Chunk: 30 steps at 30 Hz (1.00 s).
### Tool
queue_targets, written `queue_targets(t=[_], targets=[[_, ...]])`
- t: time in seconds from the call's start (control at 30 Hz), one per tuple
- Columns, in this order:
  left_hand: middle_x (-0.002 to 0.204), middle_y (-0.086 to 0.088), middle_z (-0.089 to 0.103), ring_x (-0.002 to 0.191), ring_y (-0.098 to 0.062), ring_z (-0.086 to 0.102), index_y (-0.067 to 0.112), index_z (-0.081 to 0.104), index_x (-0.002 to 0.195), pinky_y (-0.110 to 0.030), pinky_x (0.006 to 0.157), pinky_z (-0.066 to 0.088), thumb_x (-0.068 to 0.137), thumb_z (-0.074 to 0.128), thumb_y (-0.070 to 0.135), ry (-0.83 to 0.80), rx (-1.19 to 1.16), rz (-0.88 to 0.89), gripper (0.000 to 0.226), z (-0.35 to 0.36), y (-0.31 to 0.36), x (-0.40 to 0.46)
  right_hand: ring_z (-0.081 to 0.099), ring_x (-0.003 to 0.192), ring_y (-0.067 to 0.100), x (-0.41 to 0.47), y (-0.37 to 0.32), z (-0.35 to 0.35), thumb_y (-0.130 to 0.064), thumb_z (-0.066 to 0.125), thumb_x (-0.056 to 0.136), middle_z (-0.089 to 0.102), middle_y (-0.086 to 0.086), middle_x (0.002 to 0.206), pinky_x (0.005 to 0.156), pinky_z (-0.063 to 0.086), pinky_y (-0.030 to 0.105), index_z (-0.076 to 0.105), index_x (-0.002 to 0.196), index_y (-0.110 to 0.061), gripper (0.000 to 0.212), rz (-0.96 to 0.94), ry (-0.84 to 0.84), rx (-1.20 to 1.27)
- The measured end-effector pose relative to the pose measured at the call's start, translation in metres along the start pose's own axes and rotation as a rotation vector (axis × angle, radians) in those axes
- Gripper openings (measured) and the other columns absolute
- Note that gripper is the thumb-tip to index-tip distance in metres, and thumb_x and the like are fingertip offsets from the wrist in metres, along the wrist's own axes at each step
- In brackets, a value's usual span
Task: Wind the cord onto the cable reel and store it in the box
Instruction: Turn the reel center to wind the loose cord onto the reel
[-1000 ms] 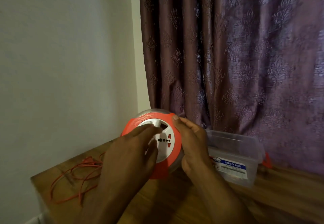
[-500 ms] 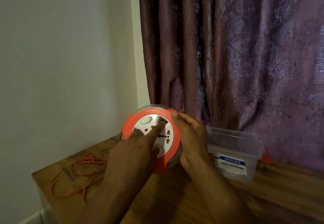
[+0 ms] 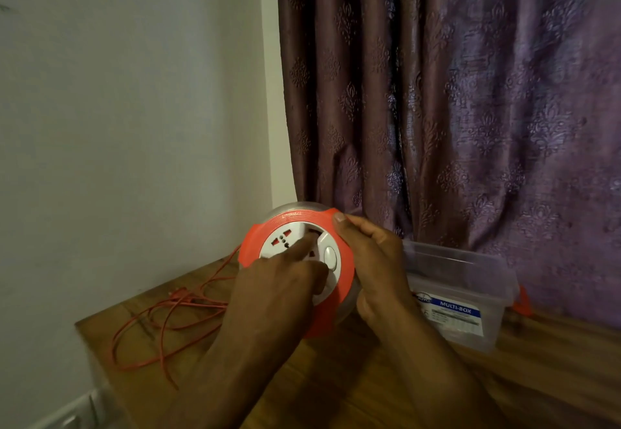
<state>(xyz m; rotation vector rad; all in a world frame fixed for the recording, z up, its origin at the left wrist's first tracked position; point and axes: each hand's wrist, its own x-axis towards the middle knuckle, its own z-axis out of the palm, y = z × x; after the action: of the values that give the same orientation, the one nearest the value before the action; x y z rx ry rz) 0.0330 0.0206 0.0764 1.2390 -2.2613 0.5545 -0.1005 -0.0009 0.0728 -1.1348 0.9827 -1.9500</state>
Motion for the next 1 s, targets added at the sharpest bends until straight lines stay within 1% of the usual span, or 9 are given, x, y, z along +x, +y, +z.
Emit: queue_targets(t=[0.1, 0.2, 0.33, 0.43, 0.53, 0.6, 0.67, 0.83, 1.0], targets=[[0.144, 0.013, 0.038, 0.123, -0.028, 0.047, 0.034, 0.064, 0.089, -0.036, 0.09, 0.048, 0.081, 0.065, 0.024, 0.048, -0.067, 0.022, 0.012, -0.003, -0.003, -0.001, 0.076, 0.083, 0.026, 0.0, 0.0, 0.0, -0.025, 0.07, 0.087, 0.08, -0.001, 0.083, 0.076, 0.062, 0.039, 0.076, 0.072, -0.03, 0.018, 0.002, 0.01, -0.007], [0.123, 0.012, 0.06, 0.105, -0.02, 0.061, 0.031, 0.068, 0.082, -0.03, 0.081, 0.051, 0.078, 0.058, 0.02, 0.184, -0.278, 0.036, 0.015, -0.011, -0.007, -0.005, 0.076, 0.084, 0.025, 0.0, -0.001, 0.001, -0.025, 0.071, 0.087, 0.08, 0.0, 0.085, 0.077, 0.061, 0.039, 0.077, 0.075, -0.029, 0.014, -0.015, 0.009, -0.003], [0.102, 0.01, 0.069, 0.07, -0.007, 0.063, 0.034, 0.063, 0.103, -0.024, 0.067, 0.05, 0.082, 0.057, 0.028, 0.338, -0.363, -0.034, 0.022, -0.012, -0.011, -0.014, 0.076, 0.076, 0.019, 0.0, -0.002, 0.001, -0.027, 0.072, 0.086, 0.079, -0.002, 0.08, 0.066, 0.061, 0.033, 0.077, 0.074, -0.031, 0.014, -0.028, 0.042, 0.003], [0.101, 0.007, 0.069, 0.07, -0.011, 0.063, 0.034, 0.051, 0.122, -0.023, 0.06, 0.047, 0.086, 0.053, 0.041, 0.302, -0.236, -0.093, 0.037, -0.007, -0.016, -0.017, 0.076, 0.073, 0.017, 0.001, -0.004, -0.001, -0.029, 0.072, 0.086, 0.079, -0.004, 0.079, 0.061, 0.061, 0.031, 0.077, 0.072, -0.035, 0.017, -0.036, 0.067, 0.015], [0.108, 0.01, 0.064, 0.078, -0.01, 0.061, 0.044, 0.023, 0.137, -0.022, 0.057, 0.046, 0.087, 0.042, 0.055, 0.24, -0.148, -0.094, 0.055, -0.001, -0.015, -0.018, 0.076, 0.071, 0.017, 0.001, -0.006, -0.002, -0.03, 0.072, 0.086, 0.079, -0.004, 0.079, 0.059, 0.06, 0.03, 0.077, 0.07, -0.038, 0.018, -0.048, 0.08, 0.024], [0.115, 0.009, 0.061, 0.085, -0.012, 0.061, 0.049, -0.003, 0.137, -0.024, 0.06, 0.05, 0.087, 0.039, 0.06, 0.199, -0.129, -0.077, 0.066, 0.003, -0.013, -0.017, 0.076, 0.071, 0.017, 0.001, -0.004, -0.001, -0.03, 0.072, 0.086, 0.079, -0.004, 0.079, 0.06, 0.06, 0.031, 0.077, 0.07, -0.038, 0.018, -0.043, 0.075, 0.023], [0.121, 0.005, 0.057, 0.091, -0.015, 0.061, 0.051, -0.015, 0.134, -0.028, 0.066, 0.053, 0.087, 0.036, 0.061, 0.137, -0.121, -0.094, 0.071, 0.007, -0.01, -0.013, 0.076, 0.069, 0.016, 0.001, -0.002, 0.002, -0.03, 0.071, 0.087, 0.079, -0.005, 0.078, 0.059, 0.06, 0.031, 0.077, 0.069, -0.04, 0.021, -0.034, 0.06, 0.024], [0.127, 0.002, 0.054, 0.098, -0.016, 0.059, 0.048, -0.009, 0.138, -0.029, 0.073, 0.052, 0.089, 0.034, 0.06, 0.03, -0.067, -0.155, 0.067, 0.011, -0.006, -0.007, 0.076, 0.071, 0.015, -0.001, 0.0, 0.003, -0.027, 0.071, 0.087, 0.079, -0.006, 0.078, 0.062, 0.061, 0.029, 0.077, 0.073, -0.035, 0.017, -0.057, 0.043, 0.017], [0.132, -0.002, 0.051, 0.102, -0.021, 0.059, 0.049, -0.005, 0.138, -0.032, 0.075, 0.054, 0.091, 0.039, 0.051, 0.019, -0.065, -0.13, 0.064, 0.013, -0.008, -0.005, 0.076, 0.079, 0.02, -0.001, 0.001, 0.002, -0.026, 0.071, 0.087, 0.08, -0.002, 0.083, 0.071, 0.062, 0.036, 0.076, 0.083, -0.029, 0.007, -0.036, 0.041, 0.021]])
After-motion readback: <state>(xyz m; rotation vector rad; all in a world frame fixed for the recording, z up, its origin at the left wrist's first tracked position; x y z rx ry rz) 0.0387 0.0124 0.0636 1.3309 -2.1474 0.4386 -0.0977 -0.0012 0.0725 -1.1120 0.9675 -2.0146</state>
